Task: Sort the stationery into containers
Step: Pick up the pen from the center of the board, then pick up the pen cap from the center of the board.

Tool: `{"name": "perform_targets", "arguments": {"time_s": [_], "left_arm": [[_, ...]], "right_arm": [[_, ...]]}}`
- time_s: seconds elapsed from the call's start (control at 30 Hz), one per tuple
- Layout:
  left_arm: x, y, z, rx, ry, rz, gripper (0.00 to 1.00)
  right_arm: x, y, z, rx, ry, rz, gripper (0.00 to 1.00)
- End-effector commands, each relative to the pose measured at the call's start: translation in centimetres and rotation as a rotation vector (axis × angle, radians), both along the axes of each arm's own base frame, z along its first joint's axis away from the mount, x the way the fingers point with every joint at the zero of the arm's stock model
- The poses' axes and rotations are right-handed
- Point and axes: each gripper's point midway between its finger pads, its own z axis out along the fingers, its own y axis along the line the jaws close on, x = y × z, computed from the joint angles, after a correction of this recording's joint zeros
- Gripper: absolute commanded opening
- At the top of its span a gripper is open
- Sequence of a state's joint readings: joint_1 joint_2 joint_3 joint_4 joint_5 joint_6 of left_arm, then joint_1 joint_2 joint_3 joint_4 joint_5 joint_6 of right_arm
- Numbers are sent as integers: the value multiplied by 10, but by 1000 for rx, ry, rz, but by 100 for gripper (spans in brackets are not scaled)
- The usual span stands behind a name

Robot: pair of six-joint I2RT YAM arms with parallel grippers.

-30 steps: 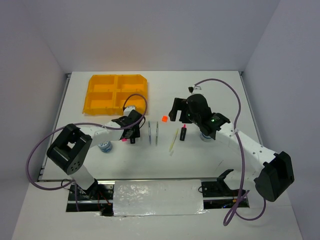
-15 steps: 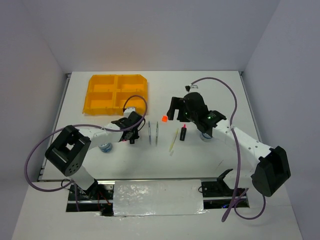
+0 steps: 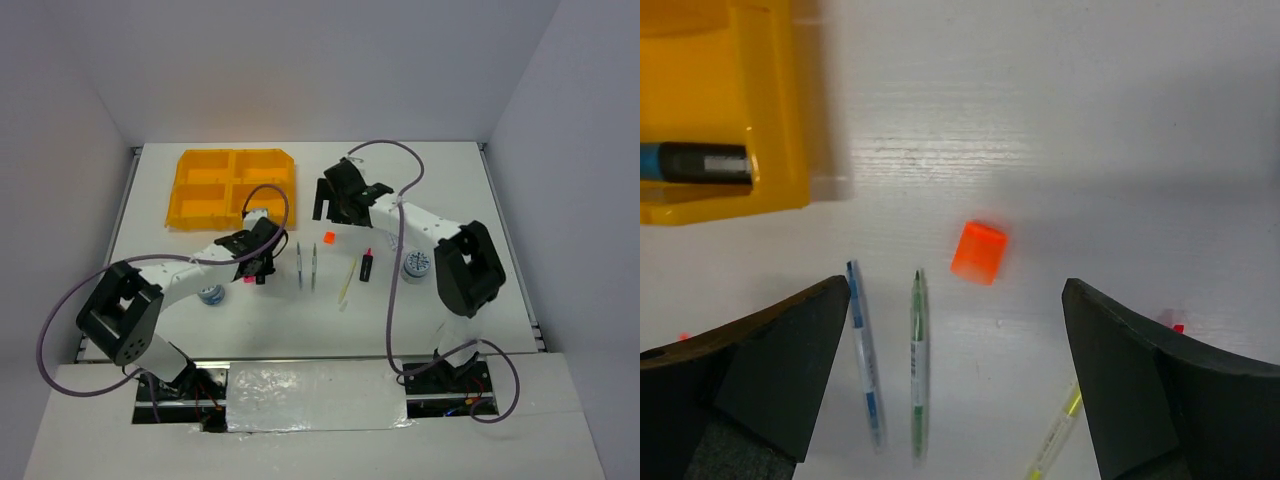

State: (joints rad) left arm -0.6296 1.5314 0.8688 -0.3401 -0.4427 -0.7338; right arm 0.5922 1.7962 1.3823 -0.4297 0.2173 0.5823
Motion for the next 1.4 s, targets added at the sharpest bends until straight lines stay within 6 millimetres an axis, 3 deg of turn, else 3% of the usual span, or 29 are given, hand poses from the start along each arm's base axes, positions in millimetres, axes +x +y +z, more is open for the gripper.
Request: {"name": "perform_targets", "arguments": {"time_s": [0.0, 0.2, 0.4, 0.5, 0.73, 0.9, 1.0, 1.1, 1.13, 1.17, 1.23, 1.27, 1.3, 1.33, 1.37], "left_arm": [[20, 0, 67, -7, -146, 3, 0], [13, 7, 135, -79, -288, -27, 0], [-6, -6, 166, -202, -338, -141, 0], [-16, -7, 172, -233, -340, -173, 0], [-29, -4, 176, -252, -343, -199, 0], [-34, -6, 171, -265, -329, -220, 0], [-35, -11, 167, -286, -330, -247, 0], [-39, -32, 164, -366, -337, -341, 0], [-45, -41, 158, -405, -317, -384, 0], [-44, -49, 166, -449, -354, -410, 0], [-48, -58, 162, -493, -359, -450, 0], [-52, -72, 178, -569, -406, -520, 0], [-56, -78, 182, -604, -420, -556, 0], [-61, -83, 181, -639, -421, -585, 0], [-74, -92, 191, -706, -430, -664, 0]], "right_arm": [[10, -9, -10, -39, 50, -110, 94], [11, -1, -42, -30, 100, -127, 88], [14, 10, -70, -60, 153, -107, 81], [13, 12, -79, -77, 159, -114, 77], [3, 8, -93, -154, 183, -142, 57], [-7, 11, -106, -154, 218, -123, 37], [-13, 15, -107, -116, 227, -107, 32], [-15, 30, -87, -1, 159, -29, 26], [-7, 41, -73, 66, 94, -6, 25], [-14, 41, -57, 109, 65, 18, 25], [-10, 45, -28, 167, -32, 52, 22], [-19, 39, -28, 174, -49, 67, 22], [-22, 41, 12, 237, -139, 103, 22], [-21, 45, 38, 290, -238, 146, 22], [-37, 44, 39, 319, -247, 194, 22]]}}
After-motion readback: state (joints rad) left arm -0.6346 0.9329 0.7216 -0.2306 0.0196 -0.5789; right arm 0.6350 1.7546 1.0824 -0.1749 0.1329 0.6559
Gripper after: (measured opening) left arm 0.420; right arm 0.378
